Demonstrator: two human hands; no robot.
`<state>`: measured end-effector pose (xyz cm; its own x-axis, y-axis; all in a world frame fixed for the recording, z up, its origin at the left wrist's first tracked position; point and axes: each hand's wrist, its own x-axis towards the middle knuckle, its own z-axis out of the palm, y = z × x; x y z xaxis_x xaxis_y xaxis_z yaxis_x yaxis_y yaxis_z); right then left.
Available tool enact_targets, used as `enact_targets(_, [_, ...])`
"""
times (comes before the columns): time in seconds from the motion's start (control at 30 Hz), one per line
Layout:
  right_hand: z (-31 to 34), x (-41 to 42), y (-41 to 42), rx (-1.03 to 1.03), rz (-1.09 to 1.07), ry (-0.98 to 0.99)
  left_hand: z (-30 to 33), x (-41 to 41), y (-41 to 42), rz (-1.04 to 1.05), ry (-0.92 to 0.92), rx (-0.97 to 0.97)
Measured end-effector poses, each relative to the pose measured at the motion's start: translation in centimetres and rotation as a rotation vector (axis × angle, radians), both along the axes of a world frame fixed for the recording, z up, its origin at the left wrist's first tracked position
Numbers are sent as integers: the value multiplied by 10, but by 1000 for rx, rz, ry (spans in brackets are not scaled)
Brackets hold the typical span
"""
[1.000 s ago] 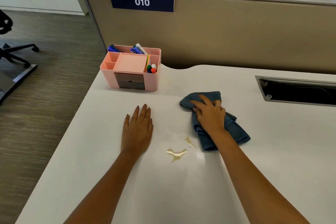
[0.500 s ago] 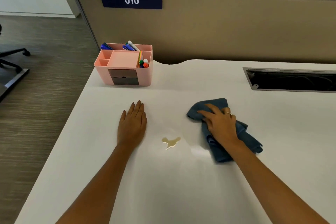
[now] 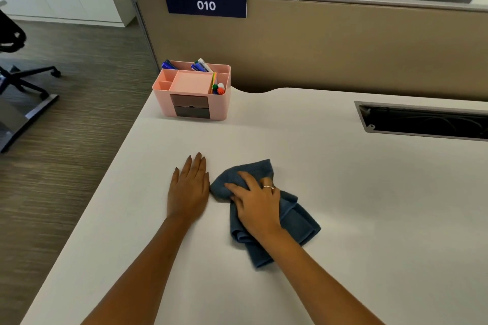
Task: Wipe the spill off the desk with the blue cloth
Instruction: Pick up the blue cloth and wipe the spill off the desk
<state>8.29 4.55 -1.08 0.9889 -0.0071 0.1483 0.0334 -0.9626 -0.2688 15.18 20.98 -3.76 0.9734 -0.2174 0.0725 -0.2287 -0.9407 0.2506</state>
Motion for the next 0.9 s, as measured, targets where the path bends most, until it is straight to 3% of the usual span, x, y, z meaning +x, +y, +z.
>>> enact_targets(0.17, [-6,-12,-35,-121,-8,-55,1,-6,4,20,7,-11])
enact_targets(0.33, [-3,20,-97,-80,-334,-7,1,-8,3,23,3,-22])
enact_targets(0.47, [-3,50,-87,-17,-437,39,1,-7,3,23,-9,-5])
enact_targets(0.73, [-3,18,4,-103,-148,-45,0,-5,6,15,-41,-25])
enact_targets(0.9, [-6,-23,-28,-155,-81,-55,4,-5,5,36,-39,-126])
